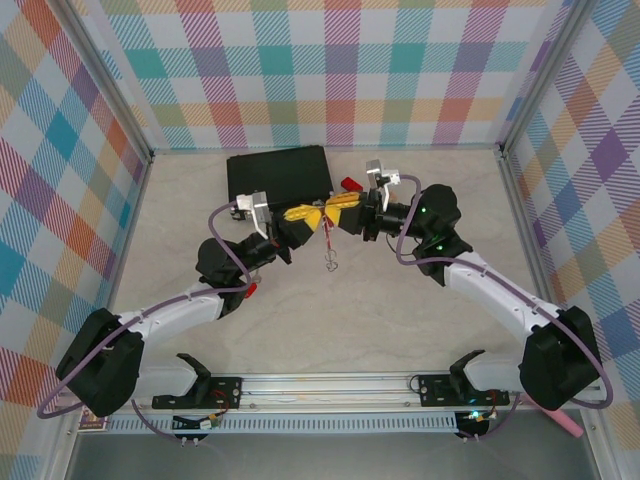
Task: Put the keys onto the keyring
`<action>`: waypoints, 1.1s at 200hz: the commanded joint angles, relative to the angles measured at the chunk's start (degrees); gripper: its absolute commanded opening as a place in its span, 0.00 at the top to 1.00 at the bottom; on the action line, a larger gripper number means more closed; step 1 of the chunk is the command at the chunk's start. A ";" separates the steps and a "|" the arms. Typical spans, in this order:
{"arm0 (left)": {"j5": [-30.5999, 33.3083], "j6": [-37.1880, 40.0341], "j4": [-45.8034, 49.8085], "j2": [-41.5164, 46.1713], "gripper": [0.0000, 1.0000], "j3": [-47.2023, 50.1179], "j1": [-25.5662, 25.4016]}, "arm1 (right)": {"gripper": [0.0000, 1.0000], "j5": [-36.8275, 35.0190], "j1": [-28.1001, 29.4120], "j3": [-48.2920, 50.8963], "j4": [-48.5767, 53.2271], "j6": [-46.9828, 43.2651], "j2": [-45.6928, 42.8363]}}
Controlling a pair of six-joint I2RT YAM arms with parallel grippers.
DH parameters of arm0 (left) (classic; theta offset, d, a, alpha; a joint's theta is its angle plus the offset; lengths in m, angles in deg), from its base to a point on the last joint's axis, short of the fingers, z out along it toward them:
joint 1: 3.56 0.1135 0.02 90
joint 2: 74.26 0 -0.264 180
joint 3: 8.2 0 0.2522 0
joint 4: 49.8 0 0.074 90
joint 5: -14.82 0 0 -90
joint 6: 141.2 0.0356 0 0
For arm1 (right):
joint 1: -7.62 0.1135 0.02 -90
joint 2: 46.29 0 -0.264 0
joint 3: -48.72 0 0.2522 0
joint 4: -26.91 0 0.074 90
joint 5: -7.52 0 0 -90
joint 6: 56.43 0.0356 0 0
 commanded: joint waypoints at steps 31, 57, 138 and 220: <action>2.66 -0.08 -4.17 1.62 1.00 -0.59 -0.83 | 0.78 2.00 -0.23 -0.24 -8.19 4.46 1.37; 2.56 -0.13 -4.21 1.56 1.00 -0.74 -0.89 | 0.78 3.38 -0.25 -0.43 -9.98 6.38 2.34; 1.75 -0.24 -4.17 1.07 1.00 -1.34 -1.16 | 0.78 6.92 -0.26 -1.60 -11.70 8.68 4.58; 1.42 -0.67 -4.20 0.60 1.00 -1.36 -1.45 | 0.79 6.44 -0.30 -1.73 -17.15 12.02 5.69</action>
